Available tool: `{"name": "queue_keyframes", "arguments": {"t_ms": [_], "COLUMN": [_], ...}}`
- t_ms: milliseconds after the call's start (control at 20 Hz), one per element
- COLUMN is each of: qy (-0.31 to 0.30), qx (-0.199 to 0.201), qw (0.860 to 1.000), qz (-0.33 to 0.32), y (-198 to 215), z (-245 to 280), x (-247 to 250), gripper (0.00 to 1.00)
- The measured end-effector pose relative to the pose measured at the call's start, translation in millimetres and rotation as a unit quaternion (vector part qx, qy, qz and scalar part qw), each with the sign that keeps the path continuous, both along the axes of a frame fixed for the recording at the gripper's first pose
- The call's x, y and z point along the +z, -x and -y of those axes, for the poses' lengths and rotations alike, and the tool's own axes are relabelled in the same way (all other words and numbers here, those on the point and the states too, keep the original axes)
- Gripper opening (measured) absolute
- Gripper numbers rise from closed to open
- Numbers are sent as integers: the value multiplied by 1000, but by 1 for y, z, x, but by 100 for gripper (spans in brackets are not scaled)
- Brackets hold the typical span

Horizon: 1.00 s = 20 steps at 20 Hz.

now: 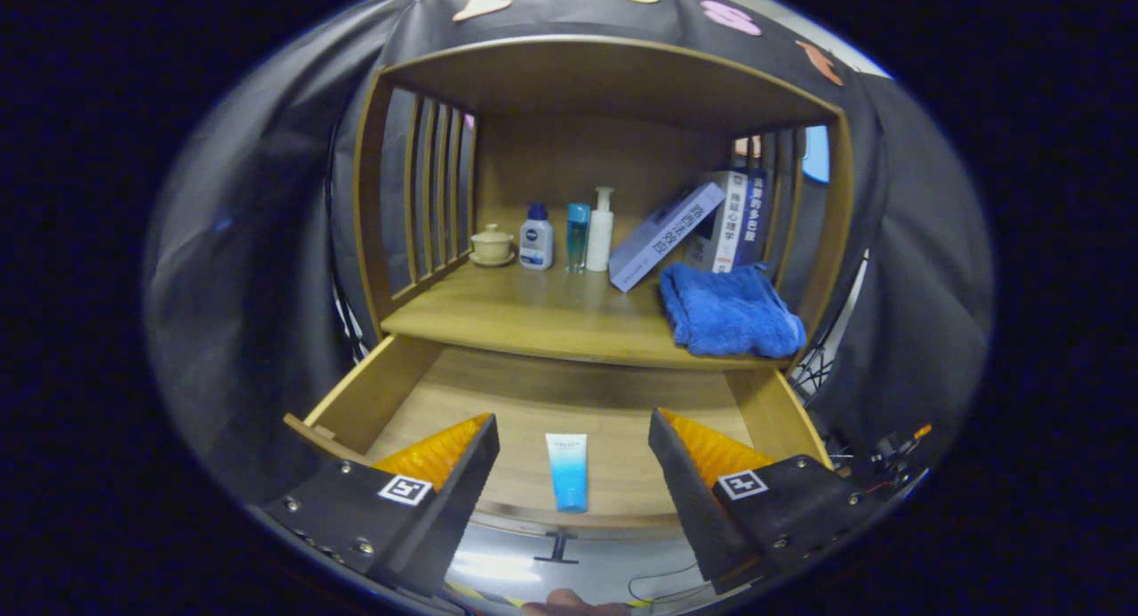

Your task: Pull open the drawer, take out the items inside it, and place them on the countertop above the cabinet.

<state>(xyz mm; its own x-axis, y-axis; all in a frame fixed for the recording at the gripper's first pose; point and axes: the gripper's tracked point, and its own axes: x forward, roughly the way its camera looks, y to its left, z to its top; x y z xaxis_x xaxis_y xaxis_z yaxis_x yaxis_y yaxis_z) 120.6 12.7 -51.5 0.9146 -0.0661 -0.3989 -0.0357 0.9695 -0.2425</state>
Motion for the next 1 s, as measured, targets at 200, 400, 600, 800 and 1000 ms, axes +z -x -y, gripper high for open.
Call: {"name": "queue_keyframes", "arguments": {"t_ms": [200,400,600,800,1000], "qy": [3,-1,2,1,19], "qx": [-19,-46,-55,-84,-93], "qw": [997,986,960,935,935], "qz": [-81,-160,-274,-344,-342], "y": [-36,-60,-59,-53,-55], "z": [10,22,27,35,42], "x": [-47,-90,-146,-162,-157], "gripper": [98,98,98,68,47]}}
